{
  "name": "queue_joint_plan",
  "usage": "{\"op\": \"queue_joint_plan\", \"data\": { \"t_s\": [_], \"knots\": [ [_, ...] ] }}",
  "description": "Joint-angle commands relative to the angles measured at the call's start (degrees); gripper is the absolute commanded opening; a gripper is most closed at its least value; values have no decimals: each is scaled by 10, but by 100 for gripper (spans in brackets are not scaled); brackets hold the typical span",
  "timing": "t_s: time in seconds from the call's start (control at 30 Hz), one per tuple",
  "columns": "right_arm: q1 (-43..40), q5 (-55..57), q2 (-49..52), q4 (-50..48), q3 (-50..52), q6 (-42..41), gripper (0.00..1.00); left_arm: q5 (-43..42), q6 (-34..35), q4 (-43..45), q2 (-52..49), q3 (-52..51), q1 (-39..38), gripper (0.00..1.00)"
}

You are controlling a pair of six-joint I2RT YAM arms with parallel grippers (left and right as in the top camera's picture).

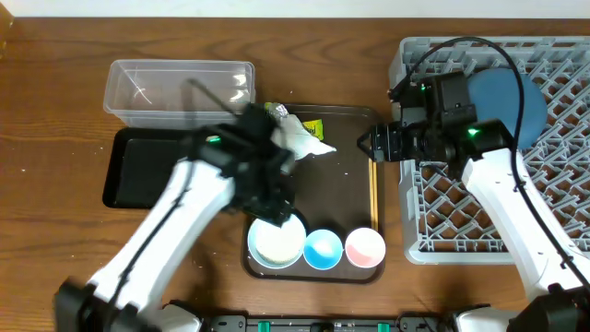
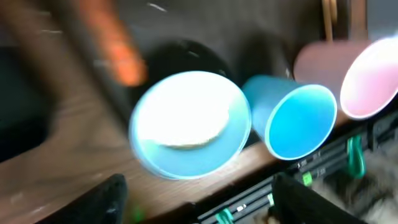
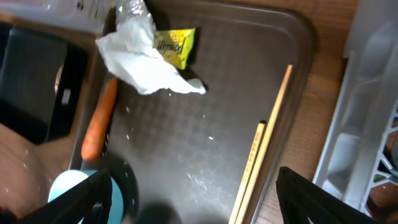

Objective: Sort waste into correct bins and load items into the dishwasher rack
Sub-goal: 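Grasp the light-blue cup with the left gripper and lift it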

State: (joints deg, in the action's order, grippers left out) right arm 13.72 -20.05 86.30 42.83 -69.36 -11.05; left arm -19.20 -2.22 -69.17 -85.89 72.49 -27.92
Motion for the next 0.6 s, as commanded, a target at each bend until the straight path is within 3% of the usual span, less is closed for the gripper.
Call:
{"op": "queue_joint_plan", "data": {
  "t_s": [0.0, 0.33, 0.57],
  "knots": [
    [-25, 1, -3, 0, -4, -31, 77, -21, -38, 16, -46, -1, -45, 72],
    [-50, 2, -5, 19, -4, -31, 80, -21, -38, 57, -130, -1, -134, 67],
    [-50, 2, -5, 24, -4, -31, 80, 28, -38, 87, -131, -17, -156, 54]
  ]
}}
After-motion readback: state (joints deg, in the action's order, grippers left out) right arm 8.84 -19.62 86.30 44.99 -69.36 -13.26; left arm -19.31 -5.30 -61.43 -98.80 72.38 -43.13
